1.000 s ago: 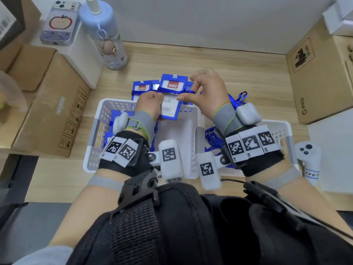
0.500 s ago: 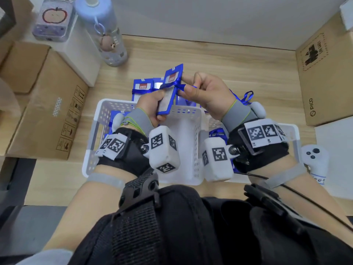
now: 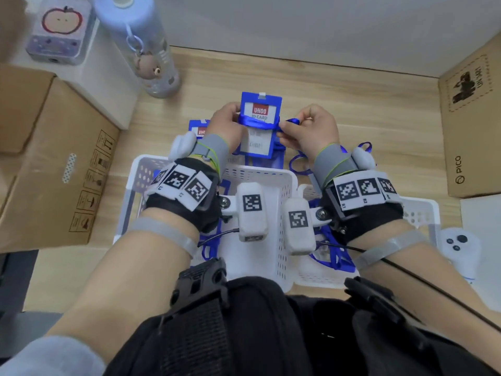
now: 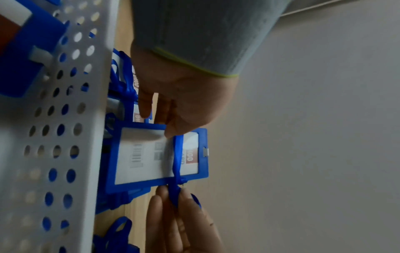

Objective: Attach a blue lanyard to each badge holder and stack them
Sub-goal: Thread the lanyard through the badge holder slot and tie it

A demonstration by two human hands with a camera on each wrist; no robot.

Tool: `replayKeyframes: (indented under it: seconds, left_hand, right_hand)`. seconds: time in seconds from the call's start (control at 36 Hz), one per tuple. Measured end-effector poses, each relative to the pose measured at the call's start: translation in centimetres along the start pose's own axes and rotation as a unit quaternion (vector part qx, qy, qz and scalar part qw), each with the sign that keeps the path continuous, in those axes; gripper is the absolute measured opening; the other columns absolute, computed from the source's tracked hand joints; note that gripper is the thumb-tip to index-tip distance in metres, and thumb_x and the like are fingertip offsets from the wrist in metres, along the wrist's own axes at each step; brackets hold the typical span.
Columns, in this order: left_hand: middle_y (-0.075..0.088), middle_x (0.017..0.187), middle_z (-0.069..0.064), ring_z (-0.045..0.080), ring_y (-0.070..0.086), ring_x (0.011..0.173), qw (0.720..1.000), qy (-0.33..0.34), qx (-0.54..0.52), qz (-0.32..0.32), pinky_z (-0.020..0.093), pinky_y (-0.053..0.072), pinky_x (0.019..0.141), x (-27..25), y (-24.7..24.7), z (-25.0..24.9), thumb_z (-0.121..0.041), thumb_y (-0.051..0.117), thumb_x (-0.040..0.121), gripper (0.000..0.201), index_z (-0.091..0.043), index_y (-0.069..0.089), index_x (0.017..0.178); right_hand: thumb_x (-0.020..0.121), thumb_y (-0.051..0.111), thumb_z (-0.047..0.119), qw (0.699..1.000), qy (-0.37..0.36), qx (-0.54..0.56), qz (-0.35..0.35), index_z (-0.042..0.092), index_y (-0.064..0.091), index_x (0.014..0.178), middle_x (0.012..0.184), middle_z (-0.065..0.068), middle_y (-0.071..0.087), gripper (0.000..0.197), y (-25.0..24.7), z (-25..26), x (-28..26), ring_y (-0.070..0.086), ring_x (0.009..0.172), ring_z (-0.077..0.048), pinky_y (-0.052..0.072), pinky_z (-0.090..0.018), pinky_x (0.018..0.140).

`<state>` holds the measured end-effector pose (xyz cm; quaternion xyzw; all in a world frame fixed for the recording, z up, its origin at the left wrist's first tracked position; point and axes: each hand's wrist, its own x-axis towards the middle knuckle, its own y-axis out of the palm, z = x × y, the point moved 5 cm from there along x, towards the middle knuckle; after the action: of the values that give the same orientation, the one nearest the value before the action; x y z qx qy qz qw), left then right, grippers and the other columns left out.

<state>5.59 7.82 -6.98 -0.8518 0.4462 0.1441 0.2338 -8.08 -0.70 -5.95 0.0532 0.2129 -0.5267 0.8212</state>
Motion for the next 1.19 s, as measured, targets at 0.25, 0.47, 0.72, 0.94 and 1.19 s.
replayKeyframes:
  seconds: [0.25, 0.47, 0.72, 0.94, 1.19]
  left_hand:
    - [0.064, 0.113, 0.008, 0.028, 0.06, 0.101, 0.989, -0.057, 0.133, 0.024, 0.029, 0.048, 0.078, 1.2, 0.2, 2.0, -0.002, 0.044, 0.086, 0.04, -0.013, 0.06, 0.12]
    - [0.05, 0.089, 0.011, 0.023, 0.046, 0.082, 0.982, -0.116, 0.143, 0.039, 0.029, 0.036, 0.068, 1.6, 0.0, 2.6, -0.012, 0.05, 0.089, 0.029, -0.019, 0.036, 0.064]
    - [0.054, 0.093, -0.006, 0.012, 0.052, 0.084, 0.999, -0.015, 0.027, -0.027, 0.029, 0.045, 0.082, -0.6, -1.2, 0.3, -0.012, 0.052, 0.089, 0.036, -0.013, 0.052, 0.125]
    - [0.059, 0.086, 0.002, 0.008, 0.053, 0.068, 0.997, 0.053, -0.027, 0.039, 0.019, 0.04, 0.063, -5.6, -2.2, -1.6, -0.006, 0.051, 0.089, 0.02, -0.019, 0.056, 0.103]
    - [0.059, 0.082, 0.0, 0.01, 0.053, 0.069, 0.997, 0.021, 0.074, 0.023, 0.019, 0.044, 0.062, -8.1, -3.8, 2.9, -0.008, 0.055, 0.088, 0.022, -0.015, 0.061, 0.108]
  right_hand:
    - [0.082, 0.057, -0.009, 0.997, 0.059, -0.044, 0.038, 0.015, 0.042, 0.07, 0.072, -0.008, 0.057, 0.031, 1.1, -3.2, 1.0, 0.062, 0.061, -0.016, 0.054, -0.023, 0.057]
    - [0.082, 0.061, -0.003, 0.99, 0.087, -0.095, 0.05, 0.017, 0.045, 0.072, 0.073, -0.003, 0.055, 0.028, 1.2, -4.0, 1.0, 0.059, 0.068, -0.017, 0.055, -0.029, 0.072]
    - [0.078, 0.058, -0.007, 0.991, -0.03, -0.126, 0.023, 0.023, 0.047, 0.068, 0.075, 0.006, 0.056, 0.033, 0.9, -1.6, -0.7, 0.055, 0.073, -0.013, 0.047, -0.025, 0.074]
    - [0.08, 0.056, -0.009, 0.984, -0.124, -0.081, 0.103, 0.021, 0.049, 0.069, 0.073, 0.004, 0.056, 0.033, 2.5, 0.6, -4.3, 0.051, 0.054, 0.008, 0.043, -0.008, 0.065]
    - [0.08, 0.057, -0.009, 0.976, -0.136, -0.113, 0.13, 0.02, 0.05, 0.067, 0.07, 0.003, 0.057, 0.033, 2.7, -0.1, -7.0, 0.055, 0.064, -0.008, 0.046, -0.014, 0.067]
